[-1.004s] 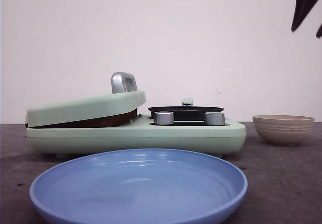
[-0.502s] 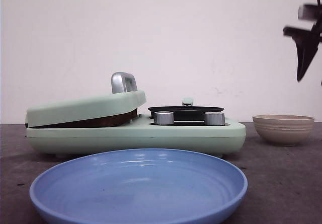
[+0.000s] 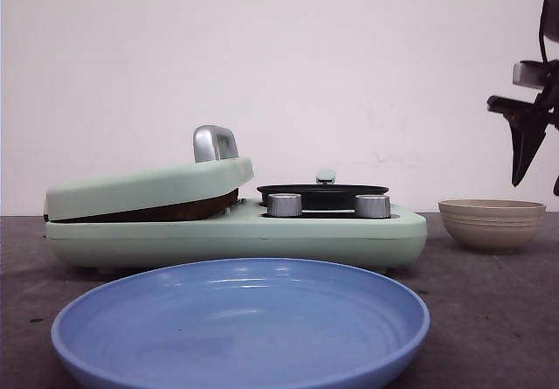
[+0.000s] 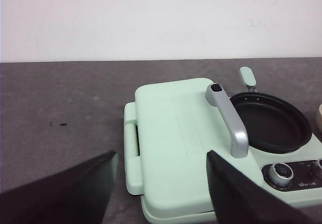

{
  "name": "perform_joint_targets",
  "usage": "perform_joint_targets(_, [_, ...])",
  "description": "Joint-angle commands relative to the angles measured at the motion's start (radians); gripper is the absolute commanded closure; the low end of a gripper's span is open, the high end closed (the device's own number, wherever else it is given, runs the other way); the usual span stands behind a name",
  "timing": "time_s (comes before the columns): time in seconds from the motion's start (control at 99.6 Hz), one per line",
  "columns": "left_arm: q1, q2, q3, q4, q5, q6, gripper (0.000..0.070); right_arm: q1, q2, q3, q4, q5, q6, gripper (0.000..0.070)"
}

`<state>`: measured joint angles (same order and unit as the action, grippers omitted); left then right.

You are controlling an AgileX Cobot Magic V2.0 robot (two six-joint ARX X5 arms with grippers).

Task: Make breakfast with bread and shrimp
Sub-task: 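Lower the right gripper to the cream bowl rim and grasp it, then lift the shrimp bowl with the right gripper over the frying pan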

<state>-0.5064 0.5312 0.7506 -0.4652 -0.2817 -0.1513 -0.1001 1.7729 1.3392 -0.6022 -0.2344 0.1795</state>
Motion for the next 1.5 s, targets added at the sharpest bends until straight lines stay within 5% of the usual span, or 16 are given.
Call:
perform_joint_targets(0.0, [-0.005,0.004,0.005,0.008,0.001,0.0,0.0391,-0.002,0.034,0.023,0.022,0.0,-0.009,0.0381])
perform_joint_targets(0.894, [-0.005,0.006,0.005,0.008,0.001,0.0,0.039,-0.002,0.176,0.023,0.107,0.004,-0.004,0.0384])
perform_joint_targets(1.175, [-0.005,0.006,0.005,0.008,0.001,-0.001,0.039,-0.002,0.178,0.023,0.126,0.006,-0.007,0.0691])
perform_joint_targets(1.486, [-0.005,0.006,0.005,0.008,0.001,-0.019,0.039,-0.002,0.174,0.023,0.13,-0.041,0.0,0.0695])
